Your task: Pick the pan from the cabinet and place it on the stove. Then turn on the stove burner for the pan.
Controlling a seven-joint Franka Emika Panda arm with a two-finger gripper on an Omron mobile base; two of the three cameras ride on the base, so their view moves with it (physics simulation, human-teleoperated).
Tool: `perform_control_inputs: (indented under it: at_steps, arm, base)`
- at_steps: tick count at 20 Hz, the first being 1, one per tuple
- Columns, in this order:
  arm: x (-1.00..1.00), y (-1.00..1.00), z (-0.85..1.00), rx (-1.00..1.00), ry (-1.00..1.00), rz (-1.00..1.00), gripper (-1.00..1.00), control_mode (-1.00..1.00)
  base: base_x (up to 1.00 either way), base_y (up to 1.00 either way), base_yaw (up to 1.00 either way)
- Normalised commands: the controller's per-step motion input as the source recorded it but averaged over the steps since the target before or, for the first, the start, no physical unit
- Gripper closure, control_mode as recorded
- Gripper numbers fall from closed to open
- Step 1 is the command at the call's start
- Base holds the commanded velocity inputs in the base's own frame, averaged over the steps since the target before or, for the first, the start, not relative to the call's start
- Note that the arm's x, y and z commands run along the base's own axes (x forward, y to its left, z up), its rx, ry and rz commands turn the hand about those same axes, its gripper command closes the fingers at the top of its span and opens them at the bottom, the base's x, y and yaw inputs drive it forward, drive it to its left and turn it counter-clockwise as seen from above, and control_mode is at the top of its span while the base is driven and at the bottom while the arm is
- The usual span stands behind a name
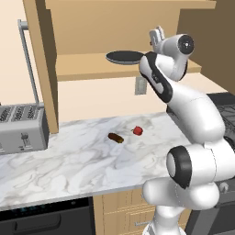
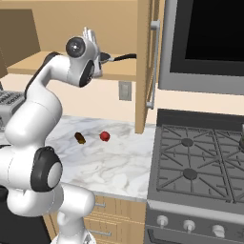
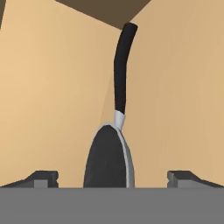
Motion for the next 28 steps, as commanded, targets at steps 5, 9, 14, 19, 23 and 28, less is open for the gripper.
perform_control_inputs:
  at_steps: [5,9,14,19,23,28]
  arm:
    - [0.16,-0.05,-0.16,-0.05,0.00,0.01,-1.00,-1.00]
    - [0.14,-0.17,-0.18,-0.07,0.01,0.00,-1.00,-1.00]
    - [0.16,-0.23,-0.09,-0.04,0.03,0.00,-1.00,-1.00]
    - [0.23,-0.25,-0.13,-0.02,0.07,0.00,-1.00,-1.00]
    - [0.29,-0.22,-0.18,-0.02,0.08,0.00,-1.00,-1.00]
    - [0.40,-0.29,-0.08,0.00,0.05,0.00,-1.00,-1.00]
  base:
    - [0.00,0.00,0.00]
    - [0.00,0.00,0.00]
    - [0.00,0.00,0.00]
    - [0.00,0.00,0.00]
    - [0.00,0.00,0.00]
    - [0.00,0.00,0.00]
